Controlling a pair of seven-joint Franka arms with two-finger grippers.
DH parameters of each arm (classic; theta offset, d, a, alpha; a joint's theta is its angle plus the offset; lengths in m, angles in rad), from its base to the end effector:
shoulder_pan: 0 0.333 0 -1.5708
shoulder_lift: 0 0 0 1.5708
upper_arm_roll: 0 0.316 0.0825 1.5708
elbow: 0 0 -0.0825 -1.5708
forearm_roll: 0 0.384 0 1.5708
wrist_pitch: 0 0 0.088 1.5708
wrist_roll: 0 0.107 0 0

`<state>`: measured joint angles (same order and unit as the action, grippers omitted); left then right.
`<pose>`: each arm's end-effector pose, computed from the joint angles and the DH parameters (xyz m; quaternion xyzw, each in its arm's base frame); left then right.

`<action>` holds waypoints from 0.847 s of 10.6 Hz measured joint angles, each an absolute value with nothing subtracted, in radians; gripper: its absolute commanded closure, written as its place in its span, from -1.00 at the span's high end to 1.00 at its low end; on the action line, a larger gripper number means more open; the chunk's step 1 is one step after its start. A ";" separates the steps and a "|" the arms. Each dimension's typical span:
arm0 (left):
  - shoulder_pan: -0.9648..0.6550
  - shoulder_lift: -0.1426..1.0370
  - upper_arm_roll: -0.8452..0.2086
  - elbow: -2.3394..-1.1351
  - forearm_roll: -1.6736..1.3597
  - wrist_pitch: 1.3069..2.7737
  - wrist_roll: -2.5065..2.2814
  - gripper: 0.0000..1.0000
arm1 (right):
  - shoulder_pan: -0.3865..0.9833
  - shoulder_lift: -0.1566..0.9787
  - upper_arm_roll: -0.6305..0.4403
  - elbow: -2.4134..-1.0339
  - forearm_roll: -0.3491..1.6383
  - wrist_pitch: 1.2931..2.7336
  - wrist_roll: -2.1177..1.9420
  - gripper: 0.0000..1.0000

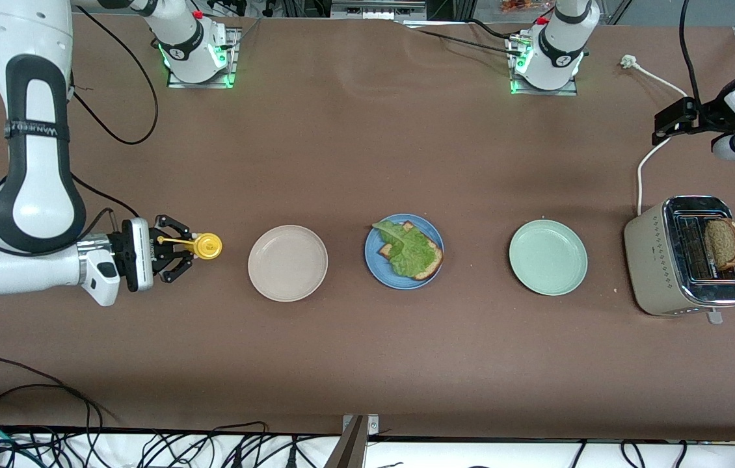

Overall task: Make sandwich in blue plate with both arms
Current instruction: 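Carry the mustard bottle back and set it on the table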

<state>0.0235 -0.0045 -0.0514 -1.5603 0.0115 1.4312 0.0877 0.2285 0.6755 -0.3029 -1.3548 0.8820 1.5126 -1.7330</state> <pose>0.5376 -0.0137 0.6205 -0.9964 0.0572 0.0624 0.0040 0.6851 0.0802 0.3308 -0.6708 -0.6263 -0.1195 0.3788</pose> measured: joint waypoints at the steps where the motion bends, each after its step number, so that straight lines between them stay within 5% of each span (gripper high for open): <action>1: 0.023 -0.005 -0.051 -1.560 0.011 1.431 0.088 1.00 | 0.215 0.699 -0.303 -1.355 0.896 1.512 -1.784 -0.92; 9: 0.022 -0.005 -0.068 -1.560 0.011 1.415 0.088 1.00 | 0.116 0.925 -0.299 -1.355 1.068 1.499 -2.243 -0.92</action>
<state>0.0219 -0.0047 -0.0683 -1.5602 0.0115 1.4152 0.0877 0.1156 0.9250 -0.2987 -1.3549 1.0679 1.4987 -2.2426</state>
